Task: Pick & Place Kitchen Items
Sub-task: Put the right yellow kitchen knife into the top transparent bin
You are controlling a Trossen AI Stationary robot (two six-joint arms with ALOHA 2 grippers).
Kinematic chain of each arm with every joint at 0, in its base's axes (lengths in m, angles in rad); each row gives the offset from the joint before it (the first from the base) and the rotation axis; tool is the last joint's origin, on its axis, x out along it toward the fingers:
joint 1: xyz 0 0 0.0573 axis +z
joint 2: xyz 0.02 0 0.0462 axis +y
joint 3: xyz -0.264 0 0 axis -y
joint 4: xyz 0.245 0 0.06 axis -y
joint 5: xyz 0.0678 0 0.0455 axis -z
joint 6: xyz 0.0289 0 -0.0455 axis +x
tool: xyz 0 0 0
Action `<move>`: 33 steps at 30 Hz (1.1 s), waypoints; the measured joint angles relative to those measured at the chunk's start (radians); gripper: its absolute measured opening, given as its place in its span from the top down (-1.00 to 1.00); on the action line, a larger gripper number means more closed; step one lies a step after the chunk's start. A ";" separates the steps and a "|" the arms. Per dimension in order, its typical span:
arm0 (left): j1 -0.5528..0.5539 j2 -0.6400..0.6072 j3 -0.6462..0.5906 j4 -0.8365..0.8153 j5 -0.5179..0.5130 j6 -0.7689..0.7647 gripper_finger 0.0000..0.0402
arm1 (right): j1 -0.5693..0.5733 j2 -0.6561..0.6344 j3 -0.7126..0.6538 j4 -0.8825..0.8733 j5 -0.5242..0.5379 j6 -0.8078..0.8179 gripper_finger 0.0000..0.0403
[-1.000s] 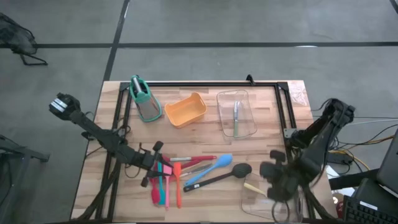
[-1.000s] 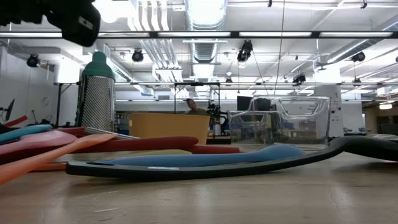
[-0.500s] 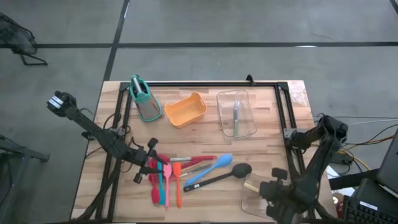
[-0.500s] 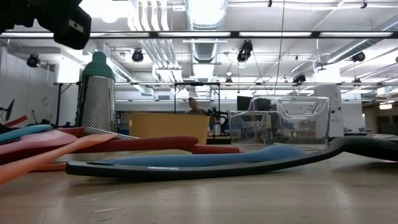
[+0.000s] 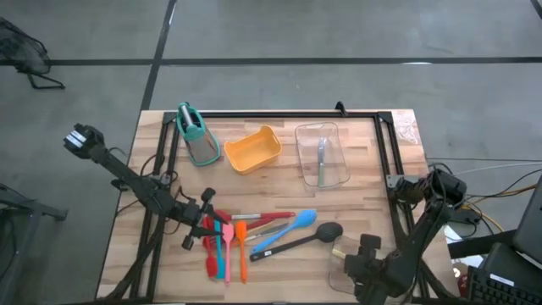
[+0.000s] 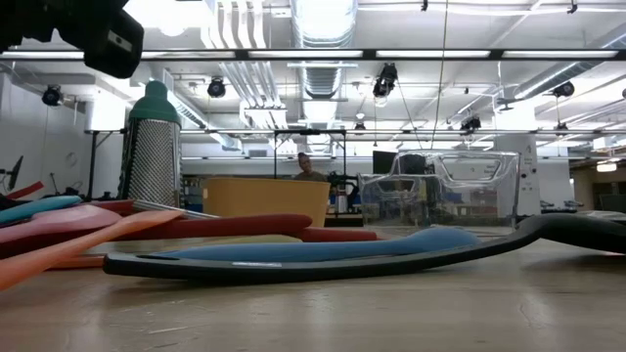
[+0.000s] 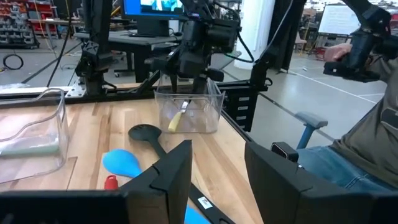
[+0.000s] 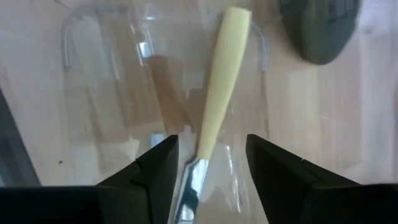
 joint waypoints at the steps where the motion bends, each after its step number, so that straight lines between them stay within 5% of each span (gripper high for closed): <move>1: 0.000 0.002 0.000 -0.001 0.000 -0.003 0.22 | 0.000 0.013 0.000 0.007 0.000 -0.010 0.07; 33: 0.000 0.003 0.000 -0.009 0.000 -0.013 0.22 | -0.051 0.045 0.078 0.022 -0.023 -0.154 0.46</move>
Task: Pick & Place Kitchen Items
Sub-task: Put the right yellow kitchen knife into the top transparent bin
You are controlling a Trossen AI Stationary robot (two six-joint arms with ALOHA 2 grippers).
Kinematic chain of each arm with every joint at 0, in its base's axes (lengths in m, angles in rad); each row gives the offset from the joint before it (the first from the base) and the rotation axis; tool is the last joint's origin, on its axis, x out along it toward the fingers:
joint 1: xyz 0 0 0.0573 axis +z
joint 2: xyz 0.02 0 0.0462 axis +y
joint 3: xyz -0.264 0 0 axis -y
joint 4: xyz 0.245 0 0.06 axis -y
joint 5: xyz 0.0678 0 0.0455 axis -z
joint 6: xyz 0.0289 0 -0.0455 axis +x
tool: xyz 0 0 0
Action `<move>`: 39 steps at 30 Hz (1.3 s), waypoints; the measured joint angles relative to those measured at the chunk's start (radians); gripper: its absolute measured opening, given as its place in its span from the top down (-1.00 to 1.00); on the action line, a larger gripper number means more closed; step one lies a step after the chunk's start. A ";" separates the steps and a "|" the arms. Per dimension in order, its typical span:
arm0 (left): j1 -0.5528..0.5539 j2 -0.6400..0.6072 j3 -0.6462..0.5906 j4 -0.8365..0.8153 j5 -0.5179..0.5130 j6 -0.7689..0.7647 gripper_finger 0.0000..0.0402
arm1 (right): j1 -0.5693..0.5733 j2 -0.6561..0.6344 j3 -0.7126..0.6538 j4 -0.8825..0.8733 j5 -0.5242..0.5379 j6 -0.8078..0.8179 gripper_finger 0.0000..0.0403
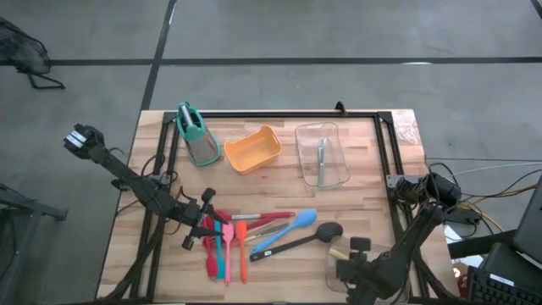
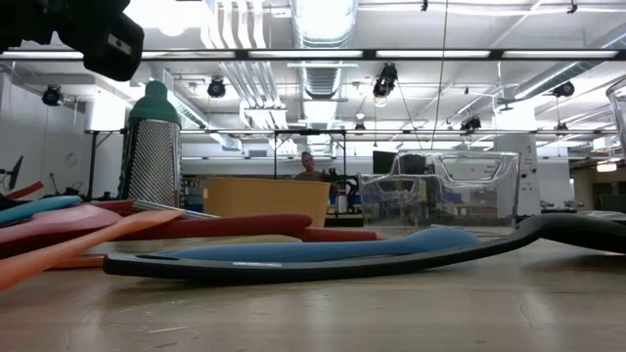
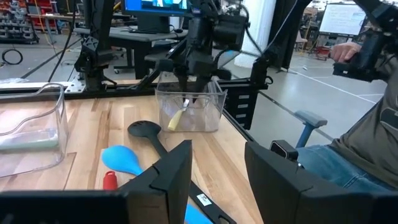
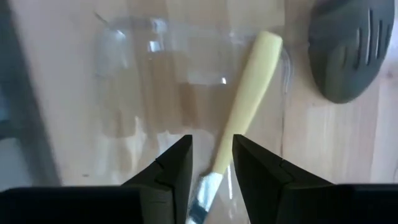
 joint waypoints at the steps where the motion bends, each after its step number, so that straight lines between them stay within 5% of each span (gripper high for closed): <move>1: 0.000 0.000 0.000 -0.002 0.000 0.000 0.22 | -0.001 -0.001 0.009 0.000 0.001 -0.001 0.46; 21: 0.000 0.000 0.000 -0.024 0.000 -0.023 0.22 | -0.025 0.107 0.032 -0.005 0.004 -0.019 0.05; 33: 0.000 0.000 0.000 -0.025 0.000 -0.025 0.22 | -0.025 0.109 0.062 -0.019 -0.015 -0.193 0.24; 39: 0.000 0.000 0.000 -0.026 0.000 -0.026 0.22 | -0.026 0.104 0.102 -0.163 -0.021 -0.229 0.33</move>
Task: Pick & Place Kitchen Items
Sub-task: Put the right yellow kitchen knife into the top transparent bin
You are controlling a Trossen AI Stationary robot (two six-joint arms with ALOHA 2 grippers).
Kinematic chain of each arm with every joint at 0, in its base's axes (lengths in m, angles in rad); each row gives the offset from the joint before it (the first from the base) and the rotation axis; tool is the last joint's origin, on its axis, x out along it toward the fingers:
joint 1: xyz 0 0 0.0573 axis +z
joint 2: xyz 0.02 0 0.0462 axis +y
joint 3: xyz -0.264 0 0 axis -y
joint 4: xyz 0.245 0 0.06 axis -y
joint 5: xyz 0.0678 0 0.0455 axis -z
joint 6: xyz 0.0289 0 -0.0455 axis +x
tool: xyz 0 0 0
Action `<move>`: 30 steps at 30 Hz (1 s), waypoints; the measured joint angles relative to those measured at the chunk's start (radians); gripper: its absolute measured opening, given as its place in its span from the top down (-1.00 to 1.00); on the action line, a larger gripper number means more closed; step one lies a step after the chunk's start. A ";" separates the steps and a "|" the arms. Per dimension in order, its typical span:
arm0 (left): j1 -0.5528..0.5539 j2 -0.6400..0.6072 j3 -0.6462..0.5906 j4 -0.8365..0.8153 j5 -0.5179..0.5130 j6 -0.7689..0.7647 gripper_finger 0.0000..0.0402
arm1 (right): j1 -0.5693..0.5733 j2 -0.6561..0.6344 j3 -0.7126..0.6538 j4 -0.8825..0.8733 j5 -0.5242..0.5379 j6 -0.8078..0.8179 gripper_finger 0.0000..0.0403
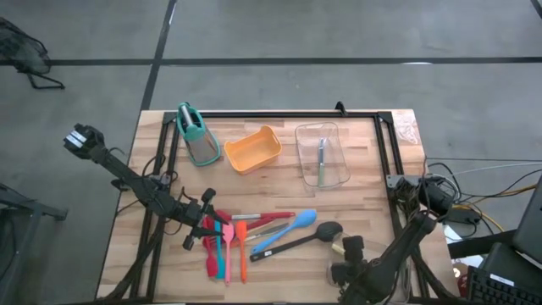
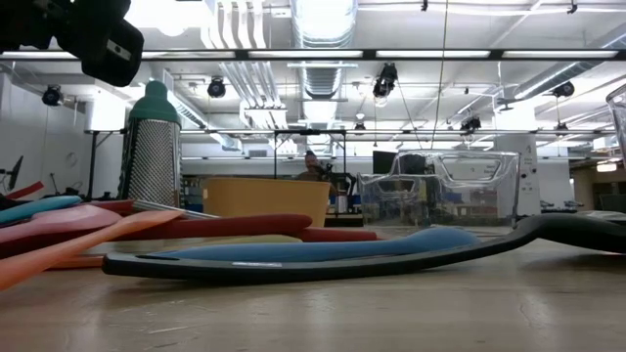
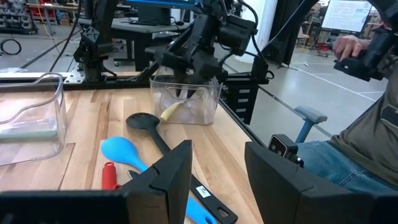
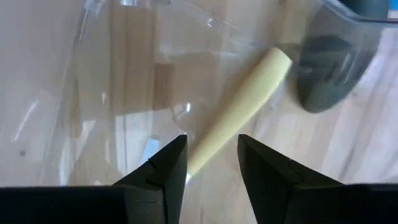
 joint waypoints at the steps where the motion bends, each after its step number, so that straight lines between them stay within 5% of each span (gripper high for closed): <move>1: 0.000 0.000 0.000 0.000 0.000 0.000 0.22 | 0.000 -0.003 0.006 -0.010 -0.002 -0.009 0.34; 12: 0.000 0.000 0.000 -0.003 0.000 -0.004 0.22 | -0.001 0.010 -0.017 0.050 0.021 -0.223 0.29; 22: 0.000 0.000 -0.017 -0.002 -0.005 -0.016 0.22 | -0.006 0.017 -0.022 0.057 0.013 -0.230 0.09; 30: 0.000 0.000 -0.047 0.048 -0.012 -0.037 0.22 | -0.006 0.010 -0.026 0.024 -0.007 -0.436 0.12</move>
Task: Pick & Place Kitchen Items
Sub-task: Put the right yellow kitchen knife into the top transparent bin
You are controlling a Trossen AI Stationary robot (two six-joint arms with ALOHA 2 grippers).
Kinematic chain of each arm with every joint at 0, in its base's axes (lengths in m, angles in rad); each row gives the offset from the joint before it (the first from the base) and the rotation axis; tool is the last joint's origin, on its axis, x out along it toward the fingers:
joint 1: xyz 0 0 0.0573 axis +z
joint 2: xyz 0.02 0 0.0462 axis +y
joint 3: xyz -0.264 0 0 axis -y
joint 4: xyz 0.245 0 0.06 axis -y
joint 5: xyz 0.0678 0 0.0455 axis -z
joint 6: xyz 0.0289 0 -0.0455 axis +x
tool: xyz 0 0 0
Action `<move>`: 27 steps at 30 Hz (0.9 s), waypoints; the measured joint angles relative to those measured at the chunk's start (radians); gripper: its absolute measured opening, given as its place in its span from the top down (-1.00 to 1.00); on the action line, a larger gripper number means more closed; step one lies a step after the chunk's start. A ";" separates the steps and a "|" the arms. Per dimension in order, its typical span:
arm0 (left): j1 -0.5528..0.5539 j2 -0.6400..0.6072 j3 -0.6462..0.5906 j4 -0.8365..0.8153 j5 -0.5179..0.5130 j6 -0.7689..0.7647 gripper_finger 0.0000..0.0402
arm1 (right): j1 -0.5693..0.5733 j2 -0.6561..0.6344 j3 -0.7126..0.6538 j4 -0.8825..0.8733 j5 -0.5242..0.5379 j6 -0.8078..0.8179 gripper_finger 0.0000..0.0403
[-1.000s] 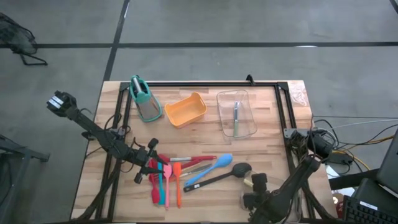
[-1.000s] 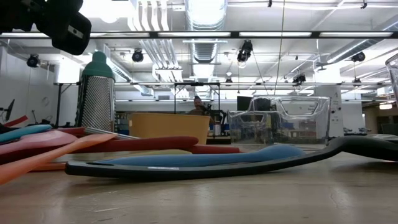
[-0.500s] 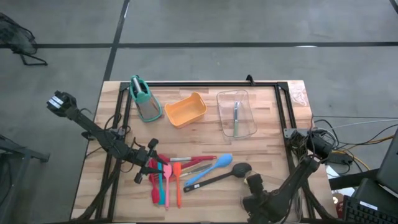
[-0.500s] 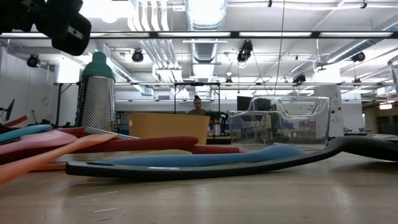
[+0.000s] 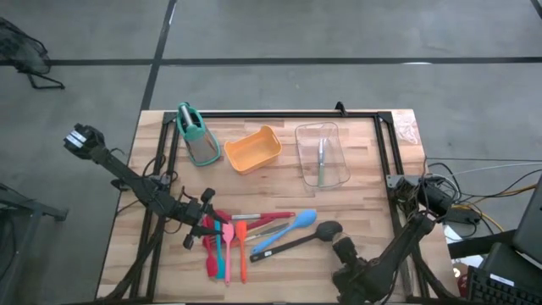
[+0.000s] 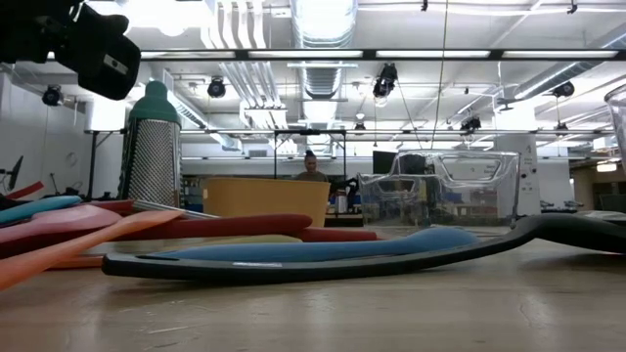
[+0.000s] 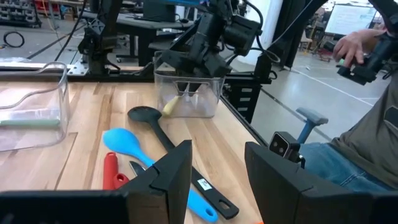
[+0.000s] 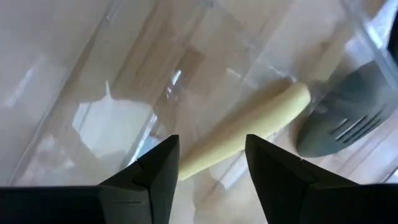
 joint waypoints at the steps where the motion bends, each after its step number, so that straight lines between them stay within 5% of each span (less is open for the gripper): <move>1: 0.000 0.000 -0.001 0.002 0.000 0.000 0.22 | 0.000 0.000 0.000 -0.011 -0.012 -0.013 0.14; 8: 0.000 0.000 0.000 0.002 0.000 0.000 0.22 | 0.000 -0.002 0.050 -0.133 -0.033 0.042 0.28; 27: 0.000 0.000 0.000 0.003 0.000 -0.007 0.22 | -0.014 -0.063 0.073 -0.221 -0.139 0.855 0.51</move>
